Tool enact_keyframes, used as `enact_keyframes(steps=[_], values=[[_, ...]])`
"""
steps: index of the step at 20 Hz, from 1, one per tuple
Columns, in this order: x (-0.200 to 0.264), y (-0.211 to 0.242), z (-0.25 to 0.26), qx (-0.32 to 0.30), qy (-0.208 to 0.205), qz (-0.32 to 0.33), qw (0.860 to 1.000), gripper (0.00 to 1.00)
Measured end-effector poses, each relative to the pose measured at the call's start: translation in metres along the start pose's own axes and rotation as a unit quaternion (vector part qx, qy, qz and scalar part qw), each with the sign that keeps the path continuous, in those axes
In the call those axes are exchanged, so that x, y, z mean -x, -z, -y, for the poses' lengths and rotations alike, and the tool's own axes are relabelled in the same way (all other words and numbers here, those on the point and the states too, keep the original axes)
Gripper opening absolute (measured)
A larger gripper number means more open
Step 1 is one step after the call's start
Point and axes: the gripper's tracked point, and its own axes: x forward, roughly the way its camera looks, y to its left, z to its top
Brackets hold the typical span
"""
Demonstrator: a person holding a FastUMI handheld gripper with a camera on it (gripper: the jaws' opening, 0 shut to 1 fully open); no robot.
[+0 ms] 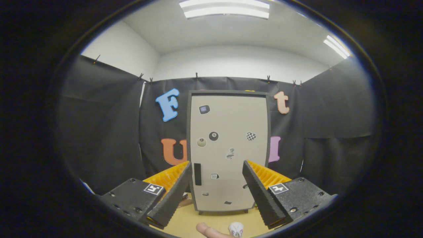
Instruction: Open the shoe cabinet door, grab the shoes and put them into the shoe cabinet, then close the shoe cabinet door.
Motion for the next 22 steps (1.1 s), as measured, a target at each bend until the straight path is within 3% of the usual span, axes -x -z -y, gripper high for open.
enact_keyframes(steps=[16, 22], values=[[-0.205, 0.105, -0.06, -0.021, -0.049, -0.071, 0.996, 1.0], [-0.27, 0.152, -0.069, -0.013, -0.044, -0.115, 0.992, 0.97]])
